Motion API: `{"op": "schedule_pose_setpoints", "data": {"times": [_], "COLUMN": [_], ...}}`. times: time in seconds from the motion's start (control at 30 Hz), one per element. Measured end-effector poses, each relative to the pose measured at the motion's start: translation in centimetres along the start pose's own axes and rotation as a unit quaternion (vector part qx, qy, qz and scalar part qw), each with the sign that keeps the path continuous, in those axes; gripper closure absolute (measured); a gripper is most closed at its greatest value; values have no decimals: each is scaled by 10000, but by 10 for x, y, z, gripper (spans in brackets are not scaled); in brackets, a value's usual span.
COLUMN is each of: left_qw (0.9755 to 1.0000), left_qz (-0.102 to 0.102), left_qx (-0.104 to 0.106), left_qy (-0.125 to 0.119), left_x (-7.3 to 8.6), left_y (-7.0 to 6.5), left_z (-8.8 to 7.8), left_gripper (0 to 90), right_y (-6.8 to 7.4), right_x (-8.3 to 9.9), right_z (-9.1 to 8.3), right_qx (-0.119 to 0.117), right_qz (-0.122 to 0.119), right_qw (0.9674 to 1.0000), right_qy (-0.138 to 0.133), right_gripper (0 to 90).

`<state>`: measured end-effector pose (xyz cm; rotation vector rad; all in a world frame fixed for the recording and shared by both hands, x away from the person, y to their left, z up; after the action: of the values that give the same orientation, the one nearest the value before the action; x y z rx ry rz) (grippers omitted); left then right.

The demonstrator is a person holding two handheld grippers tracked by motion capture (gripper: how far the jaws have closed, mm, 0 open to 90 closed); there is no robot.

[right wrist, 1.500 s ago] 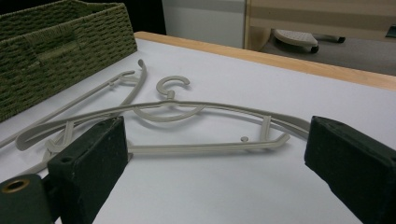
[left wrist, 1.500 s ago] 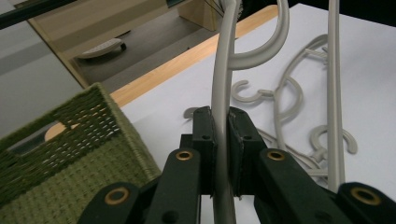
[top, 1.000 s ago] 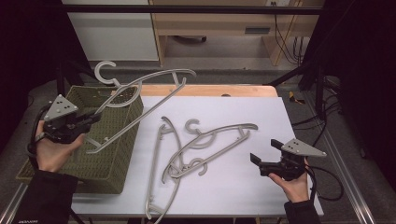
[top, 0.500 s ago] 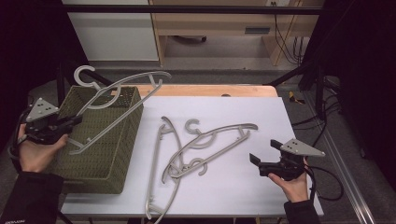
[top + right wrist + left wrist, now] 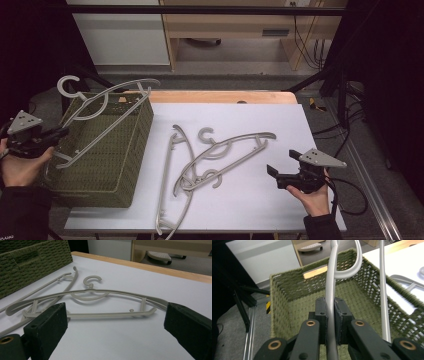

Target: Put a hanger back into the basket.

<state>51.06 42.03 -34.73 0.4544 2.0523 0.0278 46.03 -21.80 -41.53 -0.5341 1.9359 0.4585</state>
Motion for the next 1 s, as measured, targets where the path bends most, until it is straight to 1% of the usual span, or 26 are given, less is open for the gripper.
{"op": "schedule_pose_setpoints", "data": {"times": [0.27,0.3,0.37,0.4,0.53,0.63,0.7,0.77,0.83,0.93,1.0], "left_qw": [9999,9999,9999,9998,9996,9996,9995,9992,9989,9986,9979], "left_qz": [17,-5,10,-22,-23,-39,-52,-16,16,-10,53], "left_qx": [-82,-90,-103,-113,-154,-146,-177,-214,-224,-238,-255], "left_qy": [81,91,127,134,216,236,266,330,416,469,585], "left_x": [15,17,20,22,28,32,34,37,39,43,47], "left_y": [14,16,19,21,26,29,30,31,32,31,29], "left_z": [-2,-1,-1,0,1,0,1,2,3,7,10], "left_gripper": [826,826,826,826,826,826,826,826,826,826,825], "right_y": [0,0,0,1,0,0,0,1,1,2,2], "right_x": [0,1,1,1,1,1,1,1,1,2,2], "right_z": [1,1,2,2,2,2,2,3,4,5,5], "right_qx": [0,2,2,-2,5,8,12,3,-4,-11,-3], "right_qz": [-7,-35,-10,10,-13,-9,-2,-32,-8,-37,-41], "right_qw": [10000,10000,10000,10000,10000,10000,10000,10000,10000,9999,10000], "right_qy": [16,26,33,37,26,27,41,63,66,93,90], "right_gripper": [54,55,55,54,54,55,55,54,54,53,53]}}
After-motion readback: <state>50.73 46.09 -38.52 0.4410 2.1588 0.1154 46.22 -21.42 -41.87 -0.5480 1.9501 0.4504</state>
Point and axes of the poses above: each handheld gripper's, and its own axes: z roughly forward along the jaws, x roughly out of its underside, y roughly to its left, the point moved 6 cm from there along z, roughly forward along the jaws, and after that the axes turned 1 degree about -x, right-handed, at the moved point
